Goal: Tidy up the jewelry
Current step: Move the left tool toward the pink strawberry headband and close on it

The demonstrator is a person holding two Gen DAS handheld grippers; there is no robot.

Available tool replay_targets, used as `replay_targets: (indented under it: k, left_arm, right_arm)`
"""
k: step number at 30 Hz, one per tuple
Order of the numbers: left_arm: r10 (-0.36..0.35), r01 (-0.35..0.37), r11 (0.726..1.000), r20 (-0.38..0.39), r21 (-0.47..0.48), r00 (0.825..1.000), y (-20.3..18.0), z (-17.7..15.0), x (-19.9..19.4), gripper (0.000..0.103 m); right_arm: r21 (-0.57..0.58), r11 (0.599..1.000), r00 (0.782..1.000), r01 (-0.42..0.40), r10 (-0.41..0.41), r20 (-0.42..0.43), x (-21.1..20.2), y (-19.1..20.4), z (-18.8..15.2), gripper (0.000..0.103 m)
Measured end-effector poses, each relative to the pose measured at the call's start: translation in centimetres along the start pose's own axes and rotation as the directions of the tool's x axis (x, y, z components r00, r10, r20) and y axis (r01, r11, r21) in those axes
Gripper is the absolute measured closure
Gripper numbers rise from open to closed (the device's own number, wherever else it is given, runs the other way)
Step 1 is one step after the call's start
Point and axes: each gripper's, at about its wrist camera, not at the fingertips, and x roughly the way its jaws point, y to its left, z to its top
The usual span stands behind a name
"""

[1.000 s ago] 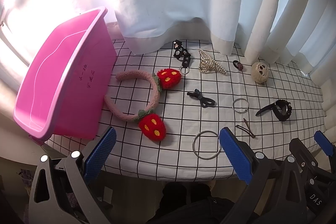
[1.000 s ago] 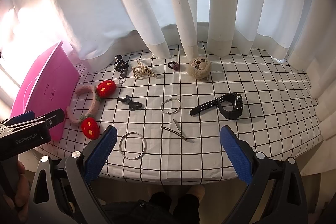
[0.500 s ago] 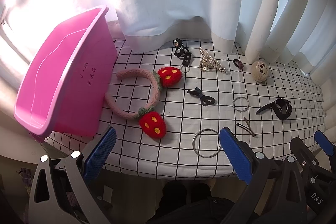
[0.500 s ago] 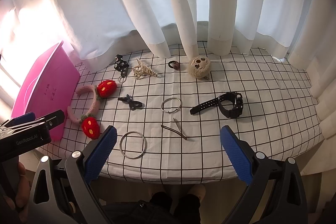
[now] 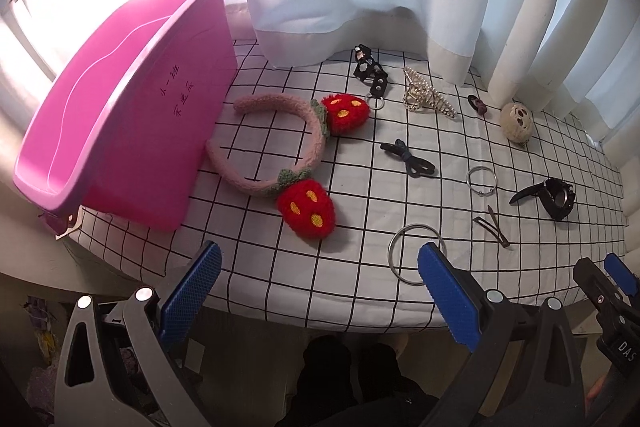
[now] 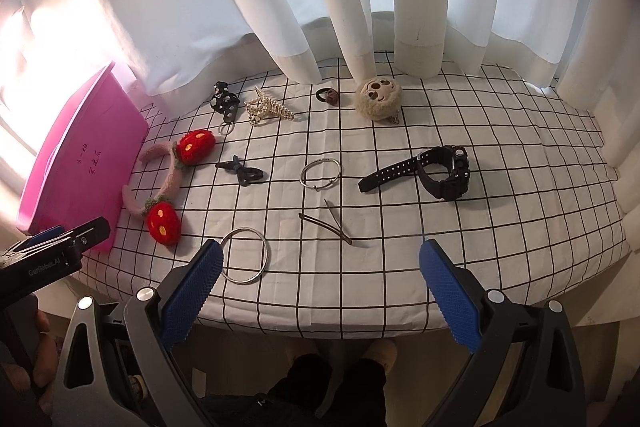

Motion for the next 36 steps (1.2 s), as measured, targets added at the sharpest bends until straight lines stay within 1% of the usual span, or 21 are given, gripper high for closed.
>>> replay_targets:
  k: [4, 9, 12, 16, 20, 24, 28, 32, 36]
  left_arm:
    - [0.026, -0.026, 1.0, -0.009, -0.013, 1.0, 1.1, -1.5, 1.7, 0.006]
    - [0.017, -0.018, 0.998, -0.03, -0.055, 0.999, 2.6, -2.9, 4.2, 0.006]
    - [0.019, -0.021, 0.997, -0.027, -0.074, 0.999, 3.0, -3.3, 5.7, 0.006]
    - [0.018, -0.02, 0.996, -0.022, -0.092, 1.0, 3.0, -2.8, 7.8, 0.006]
    - [0.005, -0.007, 0.994, -0.019, -0.105, 1.0, 2.7, -2.3, 9.5, 0.006]
    - [-0.009, 0.005, 0.995, -0.037, -0.104, 0.999, 2.2, -2.6, 10.7, 0.006]
    - [-0.003, 0.0, 0.996, -0.036, -0.087, 0.999, 1.8, -3.0, 11.4, 0.006]
    - [0.003, -0.005, 0.996, -0.024, -0.084, 1.0, 1.7, -2.5, 12.1, 0.006]
    - [-0.007, 0.004, 0.995, -0.028, -0.096, 1.0, 1.6, -1.8, 13.0, 0.006]
  right_arm:
    - [-0.012, 1.0, 0.999, -0.017, 0.017, -0.029, 1.8, -0.4, -1.2, 0.009]
    - [-0.027, 0.999, 0.998, -0.02, 0.018, -0.064, 4.2, -1.4, -2.4, 0.009]
    - [-0.028, 1.0, 0.998, -0.014, 0.012, -0.061, 5.4, -2.1, -2.7, 0.009]
    - [-0.027, 1.0, 0.999, -0.006, 0.005, -0.037, 7.0, -2.8, -2.4, 0.009]
    - [-0.037, 0.999, 1.0, 0.022, -0.023, -0.017, 8.8, -3.0, -1.9, 0.009]
    - [-0.064, 0.998, 1.0, 0.01, -0.012, -0.028, 10.8, -2.7, -1.3, 0.009]
    - [-0.087, 0.996, 0.999, 0.005, -0.008, -0.039, 12.3, -2.4, -0.9, 0.009]
    - [-0.116, 0.993, 0.999, 0.012, -0.018, -0.046, 13.5, -2.1, -0.9, 0.009]
    - [-0.146, 0.989, 0.999, 0.01, -0.017, -0.05, 14.4, -1.6, -0.9, 0.009]
